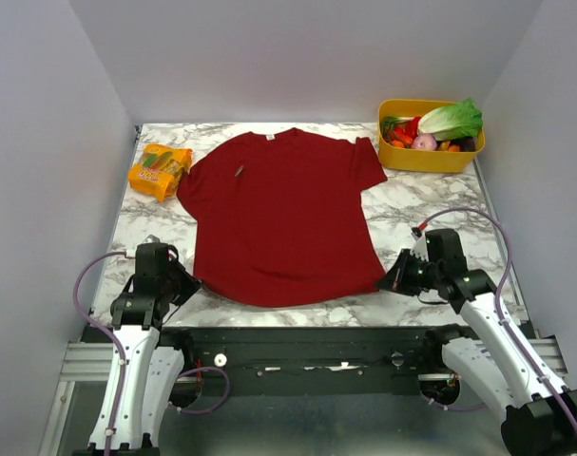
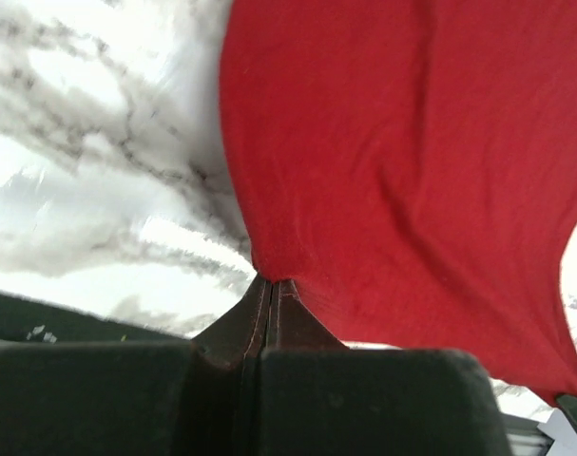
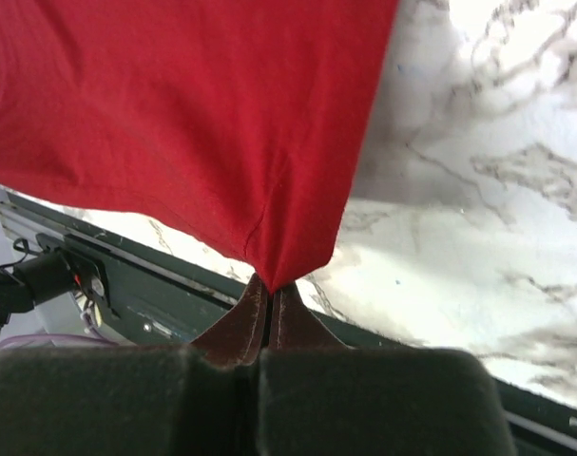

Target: Pin the brooch onto the clothing

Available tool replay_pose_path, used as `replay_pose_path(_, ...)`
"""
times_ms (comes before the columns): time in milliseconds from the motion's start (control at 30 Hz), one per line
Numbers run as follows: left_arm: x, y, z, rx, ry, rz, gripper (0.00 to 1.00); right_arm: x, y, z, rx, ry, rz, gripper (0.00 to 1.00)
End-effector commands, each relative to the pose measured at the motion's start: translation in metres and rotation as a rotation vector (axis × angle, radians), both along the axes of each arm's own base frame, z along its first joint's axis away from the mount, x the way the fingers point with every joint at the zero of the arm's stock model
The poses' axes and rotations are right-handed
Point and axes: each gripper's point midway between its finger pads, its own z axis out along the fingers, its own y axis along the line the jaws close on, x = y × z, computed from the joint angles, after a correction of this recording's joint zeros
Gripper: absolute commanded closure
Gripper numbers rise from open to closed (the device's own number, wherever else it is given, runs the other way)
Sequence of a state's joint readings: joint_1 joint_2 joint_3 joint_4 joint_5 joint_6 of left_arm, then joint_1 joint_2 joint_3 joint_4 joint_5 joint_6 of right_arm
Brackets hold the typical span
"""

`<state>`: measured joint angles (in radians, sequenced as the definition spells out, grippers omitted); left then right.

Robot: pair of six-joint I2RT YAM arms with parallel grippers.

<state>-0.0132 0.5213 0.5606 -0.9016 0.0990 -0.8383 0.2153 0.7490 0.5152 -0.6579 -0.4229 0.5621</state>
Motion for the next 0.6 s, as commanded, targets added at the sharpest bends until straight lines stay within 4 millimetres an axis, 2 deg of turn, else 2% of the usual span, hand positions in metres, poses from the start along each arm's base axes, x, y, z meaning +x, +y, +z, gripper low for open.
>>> replay_pose_path(0, -0.014, 0.005, 0.004, 0.015, 0.039, 0.031, 1.0, -0.026, -0.006, -0.015, -0.023, 0.118, -0.012, 0.99)
replay_pose_path(233, -0.023, 0.008, 0.004, 0.038, 0.086, 0.022, 1.0, -0.046, -0.005, -0.014, -0.016, 0.195, 0.009, 0.99)
replay_pose_path(567, -0.027, 0.007, 0.008, 0.039, 0.101, 0.011, 1.0, -0.061, -0.002, -0.015, 0.009, 0.231, 0.019, 0.99)
